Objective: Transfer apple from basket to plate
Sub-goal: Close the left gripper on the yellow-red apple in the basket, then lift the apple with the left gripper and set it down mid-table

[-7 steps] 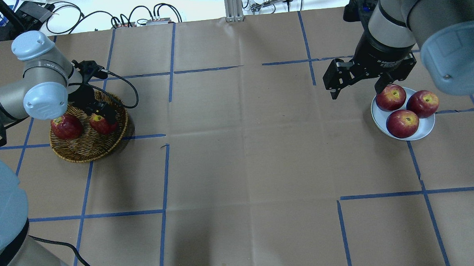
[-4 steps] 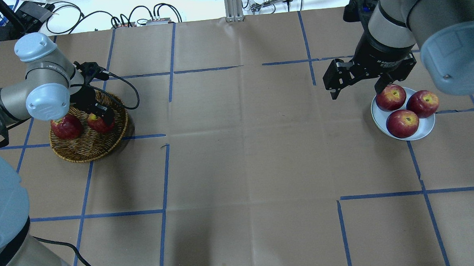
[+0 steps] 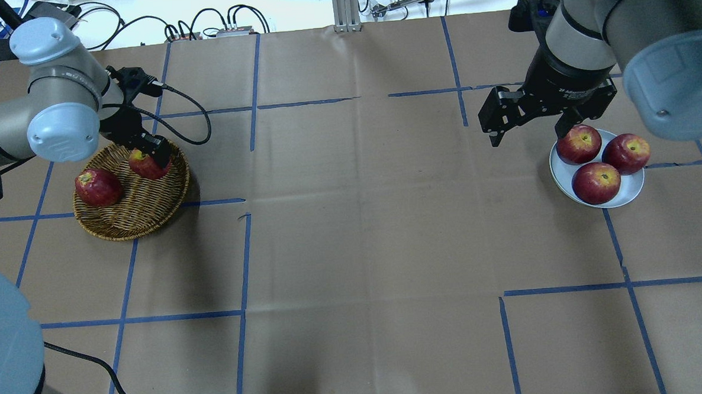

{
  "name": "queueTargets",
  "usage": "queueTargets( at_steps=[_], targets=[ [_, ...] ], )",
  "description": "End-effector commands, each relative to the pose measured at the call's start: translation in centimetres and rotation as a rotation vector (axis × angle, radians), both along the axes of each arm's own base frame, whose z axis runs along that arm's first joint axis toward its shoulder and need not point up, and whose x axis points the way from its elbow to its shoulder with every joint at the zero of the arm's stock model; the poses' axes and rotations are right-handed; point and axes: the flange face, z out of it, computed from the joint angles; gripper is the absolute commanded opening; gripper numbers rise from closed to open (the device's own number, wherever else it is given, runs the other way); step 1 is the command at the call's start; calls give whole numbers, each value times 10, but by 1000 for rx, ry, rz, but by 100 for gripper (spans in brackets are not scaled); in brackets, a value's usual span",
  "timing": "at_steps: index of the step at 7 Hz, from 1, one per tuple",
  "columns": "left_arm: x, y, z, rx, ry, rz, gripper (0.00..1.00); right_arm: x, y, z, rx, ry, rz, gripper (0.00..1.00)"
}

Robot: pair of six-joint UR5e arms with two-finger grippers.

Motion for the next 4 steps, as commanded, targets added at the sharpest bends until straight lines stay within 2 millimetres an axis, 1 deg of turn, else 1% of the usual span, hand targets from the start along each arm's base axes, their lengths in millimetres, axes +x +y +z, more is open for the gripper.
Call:
queueTargets(
  at_steps=[1, 2, 3, 4],
  targets=[
    [-130, 9, 36, -8, -1, 90, 36, 0, 0, 0, -1, 0, 0, 100],
    [-193, 16, 40, -19, 12, 150, 36, 0, 0, -1, 2, 0, 0, 100],
    [-257, 30, 24, -9, 31, 219, 37, 0, 0, -1, 2, 0, 0, 100],
    [-304, 37, 2, -14, 52, 245, 37, 0, 0, -1, 2, 0, 0, 100]
  ],
)
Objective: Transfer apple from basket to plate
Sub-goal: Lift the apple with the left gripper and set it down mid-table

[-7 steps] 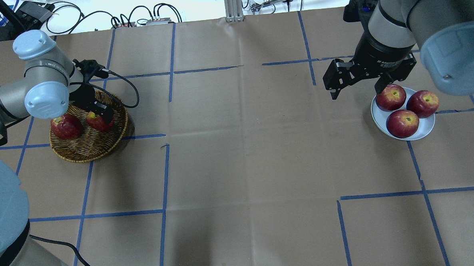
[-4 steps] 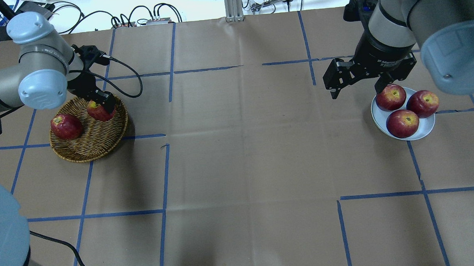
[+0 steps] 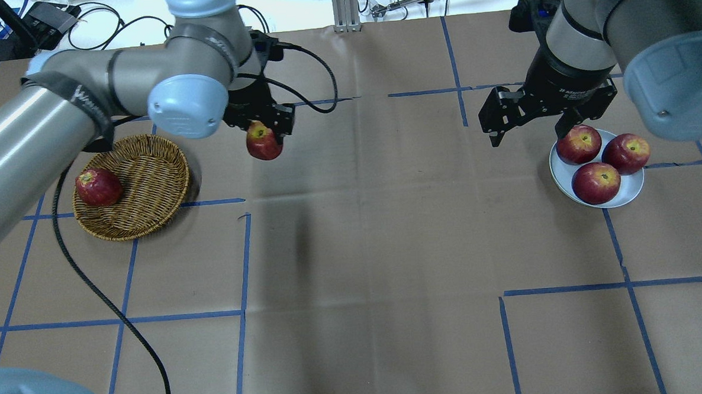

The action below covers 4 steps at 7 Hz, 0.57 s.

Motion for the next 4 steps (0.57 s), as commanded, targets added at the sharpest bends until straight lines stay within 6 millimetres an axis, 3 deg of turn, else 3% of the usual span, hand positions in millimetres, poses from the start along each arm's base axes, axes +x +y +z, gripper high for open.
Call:
queueTargets(
  at_steps=[1, 4],
  targets=[
    [-94, 19, -56, -2, 42, 70, 37, 0, 0, 0, 0, 0, 0, 100],
    [-102, 4, -110, -12, 49, 87, 38, 0, 0, 0, 0, 0, 0, 100]
  ],
)
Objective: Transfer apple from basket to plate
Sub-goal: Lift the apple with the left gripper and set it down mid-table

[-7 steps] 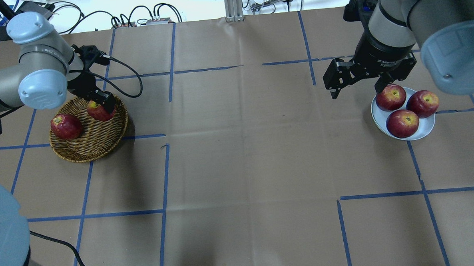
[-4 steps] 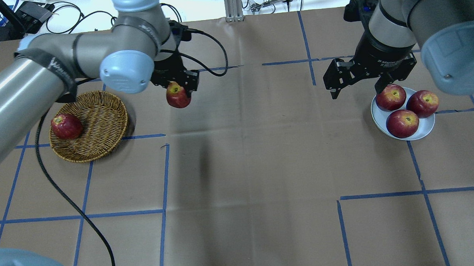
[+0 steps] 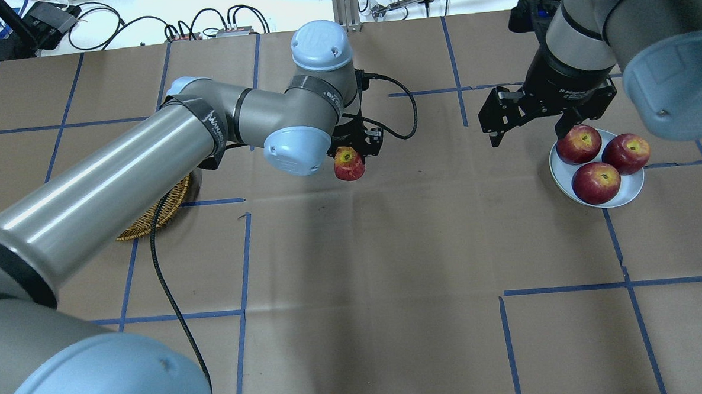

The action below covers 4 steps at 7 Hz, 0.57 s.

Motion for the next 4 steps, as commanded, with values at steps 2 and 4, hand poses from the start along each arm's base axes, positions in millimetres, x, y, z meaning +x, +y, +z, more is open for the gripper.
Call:
queueTargets(
  at_steps=[2, 4],
  targets=[
    [-5, -5, -23, 6, -1, 4, 45, 0, 0, 0, 0, 0, 2, 100],
    [-5, -2, -26, 14, -3, 15, 90, -1, 0, 0, 0, 0, 0, 100]
  ],
)
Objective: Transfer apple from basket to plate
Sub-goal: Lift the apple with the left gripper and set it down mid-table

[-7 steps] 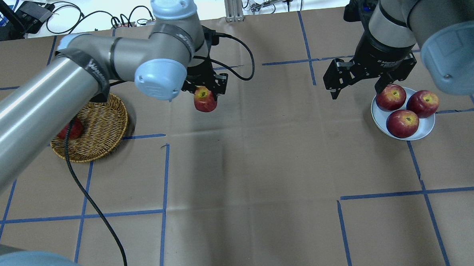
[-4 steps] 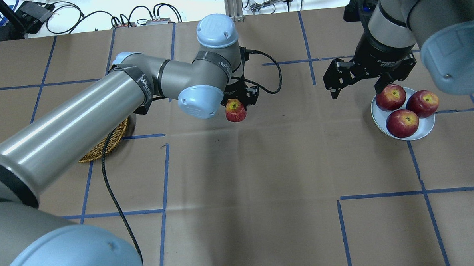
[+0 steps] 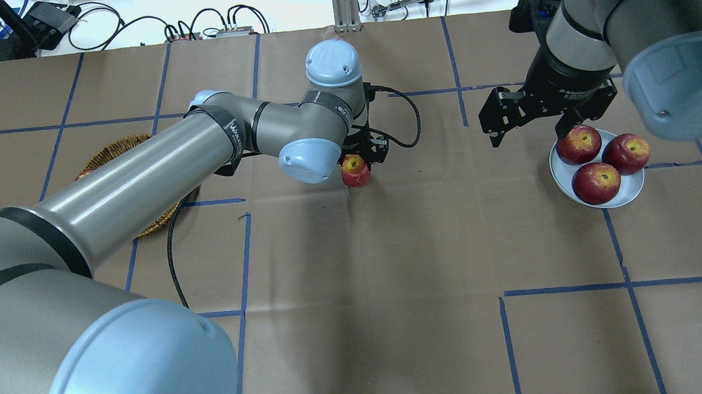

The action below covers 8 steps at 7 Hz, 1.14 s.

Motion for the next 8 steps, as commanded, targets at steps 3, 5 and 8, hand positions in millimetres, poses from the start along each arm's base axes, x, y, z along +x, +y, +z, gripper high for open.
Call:
queueTargets(
  at_steps=[3, 5, 8],
  targets=[
    [1, 0, 30, -12, 14, 26, 99, 0, 0, 0, -2, 0, 0, 100],
    [43, 18, 129, -5, 16, 55, 99, 0, 0, 0, -2, 0, 0, 100],
    [132, 107, 286, 50, -6, -1, 99, 4, 3, 6, -15, -2, -5, 100]
  ],
)
